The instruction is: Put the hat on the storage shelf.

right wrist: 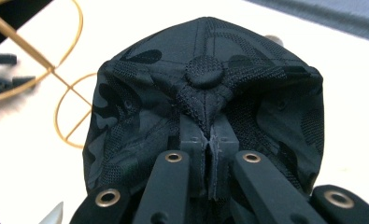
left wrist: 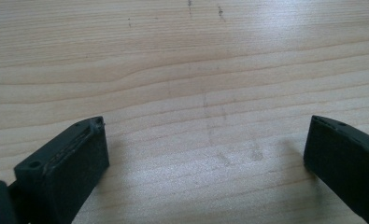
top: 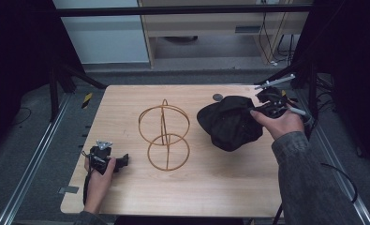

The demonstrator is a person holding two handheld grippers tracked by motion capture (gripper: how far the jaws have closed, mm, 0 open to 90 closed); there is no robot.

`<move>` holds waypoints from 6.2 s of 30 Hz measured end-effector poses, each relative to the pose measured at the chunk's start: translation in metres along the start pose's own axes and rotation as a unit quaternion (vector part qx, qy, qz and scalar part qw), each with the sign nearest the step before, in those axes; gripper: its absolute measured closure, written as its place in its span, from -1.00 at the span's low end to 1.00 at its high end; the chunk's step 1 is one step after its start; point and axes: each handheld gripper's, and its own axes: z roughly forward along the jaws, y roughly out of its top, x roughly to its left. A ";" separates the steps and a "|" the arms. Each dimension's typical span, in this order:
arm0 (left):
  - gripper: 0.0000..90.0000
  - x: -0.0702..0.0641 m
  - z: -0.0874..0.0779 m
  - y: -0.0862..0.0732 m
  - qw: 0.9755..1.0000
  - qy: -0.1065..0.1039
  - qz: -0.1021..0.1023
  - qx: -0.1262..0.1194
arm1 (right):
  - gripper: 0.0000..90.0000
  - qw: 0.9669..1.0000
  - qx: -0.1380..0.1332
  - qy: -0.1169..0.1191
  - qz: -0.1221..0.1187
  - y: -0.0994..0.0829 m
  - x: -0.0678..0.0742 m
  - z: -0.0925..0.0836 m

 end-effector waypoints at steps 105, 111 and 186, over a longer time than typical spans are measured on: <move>-1.00 0.000 0.000 0.000 1.000 -0.003 0.003 -0.001 | 0.93 0.983 -0.060 0.137 -0.104 0.042 0.146 0.007; -1.00 0.000 0.000 0.000 1.000 -0.003 0.003 -0.001 | 0.93 0.985 -0.045 0.127 -0.109 0.039 0.148 0.023; -1.00 0.000 0.001 0.001 1.000 -0.005 0.005 0.001 | 0.34 0.990 -0.064 0.107 -0.072 0.048 0.119 0.007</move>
